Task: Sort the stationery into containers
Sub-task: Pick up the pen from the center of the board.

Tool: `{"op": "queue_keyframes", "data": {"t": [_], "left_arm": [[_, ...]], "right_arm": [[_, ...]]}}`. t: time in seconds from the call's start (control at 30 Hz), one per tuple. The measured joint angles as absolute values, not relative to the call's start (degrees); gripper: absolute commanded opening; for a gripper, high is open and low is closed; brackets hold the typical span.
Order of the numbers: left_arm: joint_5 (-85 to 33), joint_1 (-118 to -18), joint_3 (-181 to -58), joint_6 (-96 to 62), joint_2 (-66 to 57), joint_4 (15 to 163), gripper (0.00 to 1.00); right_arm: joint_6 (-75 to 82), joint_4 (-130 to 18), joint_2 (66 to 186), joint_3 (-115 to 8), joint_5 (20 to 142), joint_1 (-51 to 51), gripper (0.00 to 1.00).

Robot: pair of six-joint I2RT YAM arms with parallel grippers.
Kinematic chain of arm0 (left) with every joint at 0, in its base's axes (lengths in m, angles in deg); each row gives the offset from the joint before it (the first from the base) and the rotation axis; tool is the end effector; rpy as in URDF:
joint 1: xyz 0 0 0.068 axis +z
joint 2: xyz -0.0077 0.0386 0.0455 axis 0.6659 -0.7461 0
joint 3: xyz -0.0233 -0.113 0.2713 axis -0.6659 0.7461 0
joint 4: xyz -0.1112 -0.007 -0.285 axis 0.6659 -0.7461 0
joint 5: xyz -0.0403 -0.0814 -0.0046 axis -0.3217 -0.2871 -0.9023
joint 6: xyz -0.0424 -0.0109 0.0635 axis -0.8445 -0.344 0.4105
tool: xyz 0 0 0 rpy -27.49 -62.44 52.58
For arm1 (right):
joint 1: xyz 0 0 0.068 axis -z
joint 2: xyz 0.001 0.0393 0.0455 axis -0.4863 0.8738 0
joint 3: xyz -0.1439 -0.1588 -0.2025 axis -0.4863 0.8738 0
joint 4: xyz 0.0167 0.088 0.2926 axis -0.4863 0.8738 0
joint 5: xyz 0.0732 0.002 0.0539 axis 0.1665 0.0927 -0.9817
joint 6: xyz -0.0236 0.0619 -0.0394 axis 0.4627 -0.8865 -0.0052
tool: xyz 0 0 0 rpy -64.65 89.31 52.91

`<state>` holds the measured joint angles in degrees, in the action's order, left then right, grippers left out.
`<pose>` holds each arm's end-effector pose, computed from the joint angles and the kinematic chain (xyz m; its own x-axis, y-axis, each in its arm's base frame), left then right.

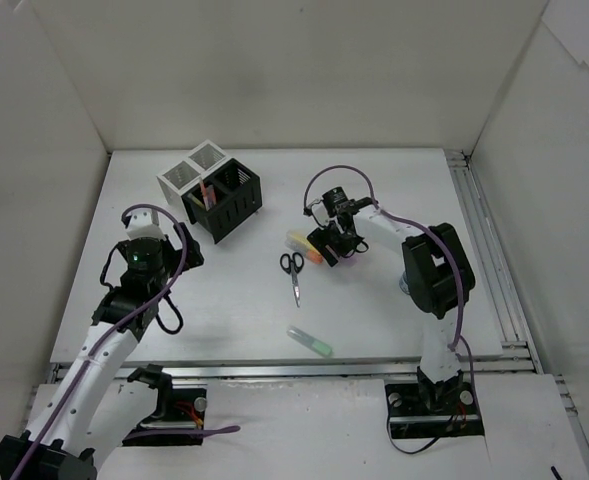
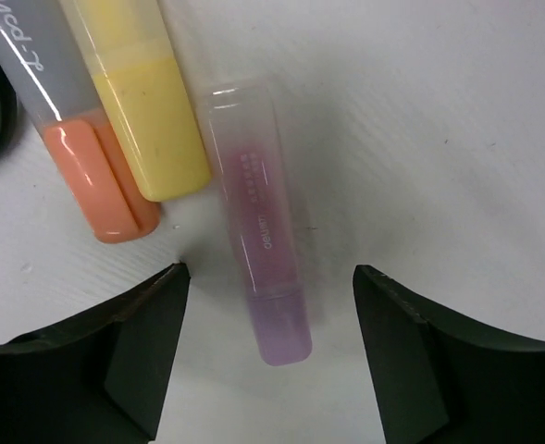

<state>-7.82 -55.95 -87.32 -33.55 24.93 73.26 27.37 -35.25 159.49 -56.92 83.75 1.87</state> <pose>0.2440 -0.0499 0.2998 -0.3320 -0.3978 -0.8553 -0.0836 0.9156 -0.3934 0.4329 0.2287 0.1386 -0.5625 -0.6174 -0.5499 -0.6911 0.7162 -0.0971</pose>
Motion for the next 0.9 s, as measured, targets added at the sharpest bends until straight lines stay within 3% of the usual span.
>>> {"op": "queue_keyframes", "data": {"t": [0.17, 0.33, 0.4, 0.7, 0.9], "left_arm": [[-10.62, -55.95, -87.34, -30.41, 26.57, 73.56, 1.0], [-13.7, -55.95, -87.73, -26.84, 26.83, 74.48, 0.99], [-14.68, -55.95, -87.93, -26.21, 27.01, 74.92, 1.0], [-15.75, -55.95, -88.0, -26.56, 29.35, 74.76, 0.99], [-10.9, -55.95, -87.23, -29.97, 35.12, 70.55, 1.0]], "right_arm": [[27.41, -33.54, 159.49, -56.37, 77.94, 4.98, 0.5], [27.13, -33.15, 158.57, -54.99, 74.55, 6.6, 0.12], [26.47, -32.93, 157.7, -53.88, 74.07, 6.55, 0.06], [29.53, -28.47, 151.53, -54.88, 84.84, 3.47, 0.01], [42.6, -25.7, 150.81, -71.67, 97.74, -4.09, 0.0]]}}
